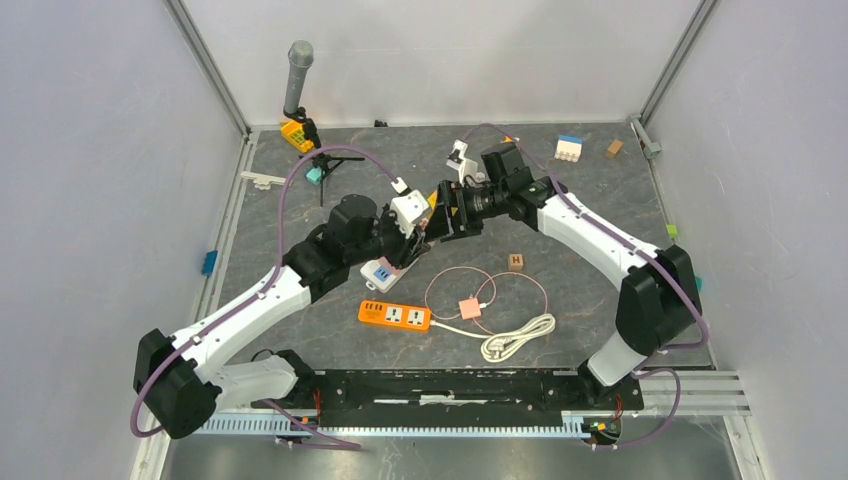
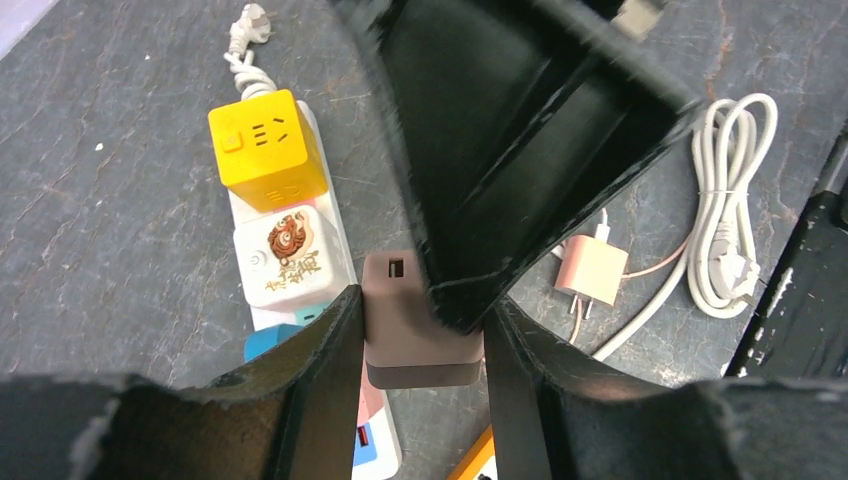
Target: Insert the plug
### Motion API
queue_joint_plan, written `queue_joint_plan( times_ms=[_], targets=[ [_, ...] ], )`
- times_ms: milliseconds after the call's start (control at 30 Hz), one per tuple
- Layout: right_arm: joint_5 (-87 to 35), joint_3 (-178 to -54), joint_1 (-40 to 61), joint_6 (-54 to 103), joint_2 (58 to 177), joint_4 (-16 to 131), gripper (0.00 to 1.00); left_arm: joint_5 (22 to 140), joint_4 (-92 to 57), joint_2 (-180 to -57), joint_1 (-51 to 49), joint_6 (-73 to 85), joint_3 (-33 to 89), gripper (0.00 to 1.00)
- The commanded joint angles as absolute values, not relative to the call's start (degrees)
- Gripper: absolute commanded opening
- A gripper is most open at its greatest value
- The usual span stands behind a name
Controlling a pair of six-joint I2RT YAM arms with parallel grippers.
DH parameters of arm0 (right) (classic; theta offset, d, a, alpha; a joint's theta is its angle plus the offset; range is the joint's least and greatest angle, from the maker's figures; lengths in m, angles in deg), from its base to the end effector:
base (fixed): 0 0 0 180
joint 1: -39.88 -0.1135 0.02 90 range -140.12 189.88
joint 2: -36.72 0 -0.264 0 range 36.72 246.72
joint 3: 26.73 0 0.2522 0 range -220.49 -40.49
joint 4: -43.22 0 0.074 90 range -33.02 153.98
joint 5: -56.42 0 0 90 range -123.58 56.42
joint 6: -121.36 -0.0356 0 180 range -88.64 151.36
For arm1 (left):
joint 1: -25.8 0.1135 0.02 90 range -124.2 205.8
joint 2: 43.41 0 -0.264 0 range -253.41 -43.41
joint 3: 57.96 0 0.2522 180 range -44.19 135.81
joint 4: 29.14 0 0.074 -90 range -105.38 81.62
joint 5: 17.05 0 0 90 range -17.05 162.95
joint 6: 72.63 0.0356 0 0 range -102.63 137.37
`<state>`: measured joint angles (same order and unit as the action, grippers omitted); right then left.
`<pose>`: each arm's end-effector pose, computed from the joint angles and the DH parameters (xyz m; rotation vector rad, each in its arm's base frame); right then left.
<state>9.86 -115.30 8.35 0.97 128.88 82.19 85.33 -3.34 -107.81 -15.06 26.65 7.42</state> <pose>0.2900 0.2066 0.2940 -0.4529 2.4444 1.3900 0.1892 -0.1738 0.3102 0.9897 1.7827 -0.5661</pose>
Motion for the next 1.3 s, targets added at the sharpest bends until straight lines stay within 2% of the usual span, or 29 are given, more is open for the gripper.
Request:
queue_joint_plan(
  times_ms=[0, 133, 300, 500, 600, 733, 800, 833, 1033, 1267],
  targets=[
    [10.97, -117.26, 6.51, -2.00, 130.70, 78.45, 0.81, 88.81, -6.80, -107.49, -15.16, 29.87, 10.13, 0.12],
    [13.06, -117.28, 6.07, -3.42, 132.39, 76.44, 0.76, 89.10, -6.76, -107.07, -15.25, 29.96, 9.95, 0.12],
    [15.76, -116.81, 5.43, -3.79, 133.41, 75.64, 0.60, 87.28, -5.99, -106.70, -15.25, 30.87, 9.64, 0.12],
    [17.50, -114.15, 5.35, -7.32, 132.01, 71.01, 0.19, 84.25, -5.97, -105.77, -15.25, 32.44, 8.50, 0.18],
    [17.32, -114.49, 5.38, -7.08, 131.91, 70.77, 0.02, 83.69, -5.89, -105.86, -15.25, 32.33, 8.54, 0.31],
    [15.42, -116.33, 5.43, -2.88, 132.38, 74.17, 0.00, 81.53, -5.89, -105.76, -15.25, 29.66, 8.63, 0.80],
    [13.60, -117.53, 5.46, 0.58, 132.63, 77.32, 0.00, 78.42, -5.85, -105.39, -15.27, 26.52, 8.55, 0.96],
    [12.02, -117.94, 5.43, 2.87, 132.61, 78.98, 0.00, 77.09, -5.59, -105.14, -15.27, 25.23, 8.47, 0.99],
    [2.78, -120.34, 5.46, 17.32, 132.31, 89.35, 0.00, 66.80, -1.43, -103.77, -14.86, 14.07, 7.86, 1.00],
    [0.54, -119.30, 4.89, 26.24, 131.27, 90.17, 0.00, 65.57, 7.17, -103.12, -10.96, 4.44, 7.61, 1.00]
  ],
)
